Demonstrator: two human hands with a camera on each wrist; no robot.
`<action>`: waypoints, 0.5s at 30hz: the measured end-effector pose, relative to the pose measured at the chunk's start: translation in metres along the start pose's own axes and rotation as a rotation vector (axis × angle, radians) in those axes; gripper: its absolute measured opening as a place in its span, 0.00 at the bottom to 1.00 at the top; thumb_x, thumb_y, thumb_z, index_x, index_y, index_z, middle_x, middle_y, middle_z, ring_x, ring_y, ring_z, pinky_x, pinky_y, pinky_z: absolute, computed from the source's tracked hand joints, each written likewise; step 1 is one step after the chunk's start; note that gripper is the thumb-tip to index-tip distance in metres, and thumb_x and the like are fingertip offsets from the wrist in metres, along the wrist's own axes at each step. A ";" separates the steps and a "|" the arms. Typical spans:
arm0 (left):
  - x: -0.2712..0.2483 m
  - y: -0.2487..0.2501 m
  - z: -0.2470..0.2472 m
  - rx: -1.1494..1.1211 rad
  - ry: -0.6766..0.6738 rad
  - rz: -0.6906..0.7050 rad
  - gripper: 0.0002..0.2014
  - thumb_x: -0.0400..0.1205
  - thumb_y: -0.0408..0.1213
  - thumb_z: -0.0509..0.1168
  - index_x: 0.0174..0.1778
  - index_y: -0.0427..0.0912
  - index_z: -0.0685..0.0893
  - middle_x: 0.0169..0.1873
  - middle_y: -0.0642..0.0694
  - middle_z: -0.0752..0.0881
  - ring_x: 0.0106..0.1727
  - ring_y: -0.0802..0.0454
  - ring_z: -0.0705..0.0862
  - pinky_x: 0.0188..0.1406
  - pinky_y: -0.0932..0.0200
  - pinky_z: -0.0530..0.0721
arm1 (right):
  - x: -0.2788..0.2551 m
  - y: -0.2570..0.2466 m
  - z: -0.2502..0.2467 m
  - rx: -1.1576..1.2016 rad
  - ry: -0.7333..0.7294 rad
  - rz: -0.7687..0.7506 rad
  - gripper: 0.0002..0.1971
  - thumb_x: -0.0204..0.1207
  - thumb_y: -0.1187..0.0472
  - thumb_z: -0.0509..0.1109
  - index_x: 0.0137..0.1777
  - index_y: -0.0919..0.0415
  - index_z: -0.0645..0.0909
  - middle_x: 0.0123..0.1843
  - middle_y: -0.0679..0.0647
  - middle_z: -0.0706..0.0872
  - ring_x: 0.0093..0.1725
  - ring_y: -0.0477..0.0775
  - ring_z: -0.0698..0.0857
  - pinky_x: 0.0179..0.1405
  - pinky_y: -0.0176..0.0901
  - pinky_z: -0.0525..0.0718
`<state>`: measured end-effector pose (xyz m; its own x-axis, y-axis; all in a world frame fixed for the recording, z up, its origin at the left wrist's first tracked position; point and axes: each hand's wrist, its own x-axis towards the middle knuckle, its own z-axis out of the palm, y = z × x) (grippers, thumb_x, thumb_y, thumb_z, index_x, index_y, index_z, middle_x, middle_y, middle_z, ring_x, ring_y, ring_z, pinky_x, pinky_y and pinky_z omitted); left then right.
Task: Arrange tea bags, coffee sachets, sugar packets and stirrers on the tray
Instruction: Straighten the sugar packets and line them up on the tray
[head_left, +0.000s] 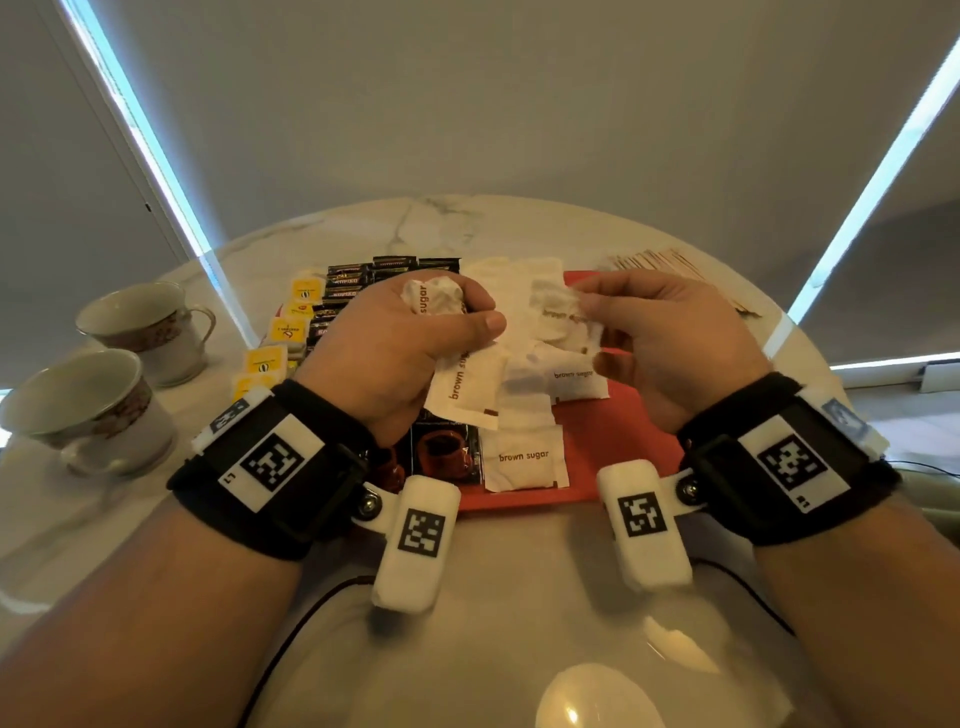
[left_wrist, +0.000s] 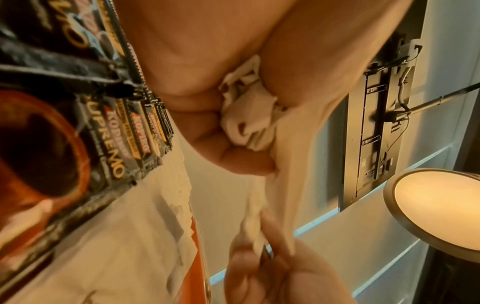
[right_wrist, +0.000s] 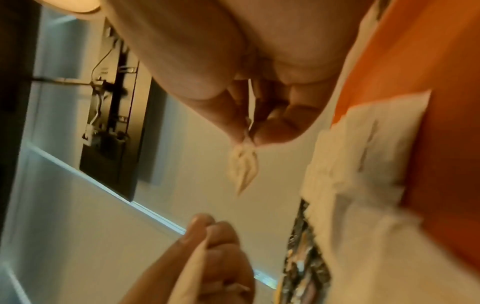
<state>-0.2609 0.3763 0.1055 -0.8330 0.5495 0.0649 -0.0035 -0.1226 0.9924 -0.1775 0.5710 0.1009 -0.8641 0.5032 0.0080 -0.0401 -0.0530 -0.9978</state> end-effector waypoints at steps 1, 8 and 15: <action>0.002 0.000 -0.002 -0.009 0.018 -0.001 0.09 0.78 0.23 0.76 0.41 0.41 0.88 0.36 0.42 0.89 0.39 0.45 0.89 0.43 0.49 0.90 | 0.002 0.003 -0.004 -0.040 0.036 0.039 0.09 0.81 0.69 0.72 0.45 0.58 0.91 0.49 0.60 0.93 0.44 0.58 0.90 0.28 0.42 0.81; 0.006 0.003 -0.013 -0.043 0.088 -0.022 0.07 0.78 0.26 0.77 0.43 0.42 0.88 0.33 0.45 0.90 0.35 0.50 0.90 0.32 0.53 0.90 | 0.009 0.023 -0.026 -0.420 0.079 0.235 0.11 0.79 0.65 0.73 0.40 0.52 0.94 0.49 0.58 0.93 0.42 0.62 0.85 0.33 0.50 0.77; 0.007 0.002 -0.014 -0.054 0.085 -0.018 0.07 0.78 0.26 0.77 0.43 0.42 0.88 0.33 0.44 0.90 0.34 0.50 0.90 0.31 0.53 0.89 | 0.007 0.020 -0.021 -0.457 0.011 0.232 0.06 0.78 0.66 0.77 0.46 0.54 0.93 0.45 0.60 0.92 0.36 0.56 0.80 0.35 0.46 0.81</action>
<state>-0.2745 0.3684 0.1065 -0.8762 0.4805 0.0360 -0.0468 -0.1592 0.9861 -0.1732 0.5915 0.0796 -0.8187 0.5325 -0.2149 0.3776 0.2172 -0.9001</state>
